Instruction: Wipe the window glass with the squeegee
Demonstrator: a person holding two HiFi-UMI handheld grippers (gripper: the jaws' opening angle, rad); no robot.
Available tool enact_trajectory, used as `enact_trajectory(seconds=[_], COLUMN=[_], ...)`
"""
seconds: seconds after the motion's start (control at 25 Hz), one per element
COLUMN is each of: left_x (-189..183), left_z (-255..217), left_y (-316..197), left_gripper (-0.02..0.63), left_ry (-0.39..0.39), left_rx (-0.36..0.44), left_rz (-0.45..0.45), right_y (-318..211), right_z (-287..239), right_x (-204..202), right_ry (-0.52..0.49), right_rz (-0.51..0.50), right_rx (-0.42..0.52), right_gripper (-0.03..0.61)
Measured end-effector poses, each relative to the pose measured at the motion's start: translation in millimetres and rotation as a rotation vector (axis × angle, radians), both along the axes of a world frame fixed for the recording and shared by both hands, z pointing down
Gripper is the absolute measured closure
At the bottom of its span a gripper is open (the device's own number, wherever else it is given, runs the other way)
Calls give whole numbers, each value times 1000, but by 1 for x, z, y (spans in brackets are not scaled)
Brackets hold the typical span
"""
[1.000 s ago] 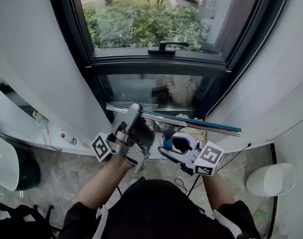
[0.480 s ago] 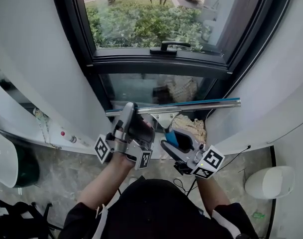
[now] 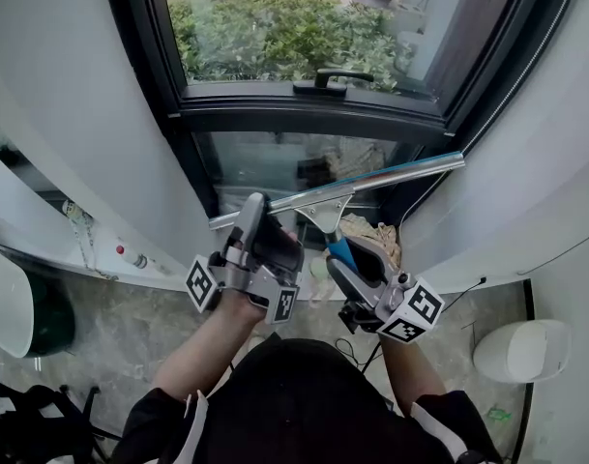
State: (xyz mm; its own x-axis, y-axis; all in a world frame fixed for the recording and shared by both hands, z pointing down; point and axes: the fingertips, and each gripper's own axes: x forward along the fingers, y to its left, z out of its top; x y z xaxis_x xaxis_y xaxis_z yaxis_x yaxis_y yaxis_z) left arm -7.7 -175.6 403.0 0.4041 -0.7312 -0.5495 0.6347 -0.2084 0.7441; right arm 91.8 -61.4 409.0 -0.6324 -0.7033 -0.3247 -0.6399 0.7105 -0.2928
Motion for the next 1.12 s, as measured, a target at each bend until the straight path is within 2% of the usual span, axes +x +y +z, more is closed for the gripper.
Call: enact_trajectory(seconds=[0.12,0.32,0.6,0.8,1.0,1.12], left_x=[2,7,14,12,11,9], left_z=[3,8,5,0,3,1], left_y=[4,11,20,23,26,27], left_gripper=[597,598,597,595,595,595], left_ry=[-6,-32,-58,-25,12,30], left_rx=[2,8,48,62,30,24], left_rz=[2,-9,4,2,0,-15], right_y=[0,-4,-6,-7,-5,-2], right_z=[-3,-10,-17,-21,-27,-29], right_x=[8,30,29,32,37,28], right_ry=[-74,-268,-287,-354,-449,-371], right_rz=[0,13,1,-27,-63,-71], right_rx=[-21,-57,-32,-38,-36,-18], right_gripper=[432,433,436,440,439,406])
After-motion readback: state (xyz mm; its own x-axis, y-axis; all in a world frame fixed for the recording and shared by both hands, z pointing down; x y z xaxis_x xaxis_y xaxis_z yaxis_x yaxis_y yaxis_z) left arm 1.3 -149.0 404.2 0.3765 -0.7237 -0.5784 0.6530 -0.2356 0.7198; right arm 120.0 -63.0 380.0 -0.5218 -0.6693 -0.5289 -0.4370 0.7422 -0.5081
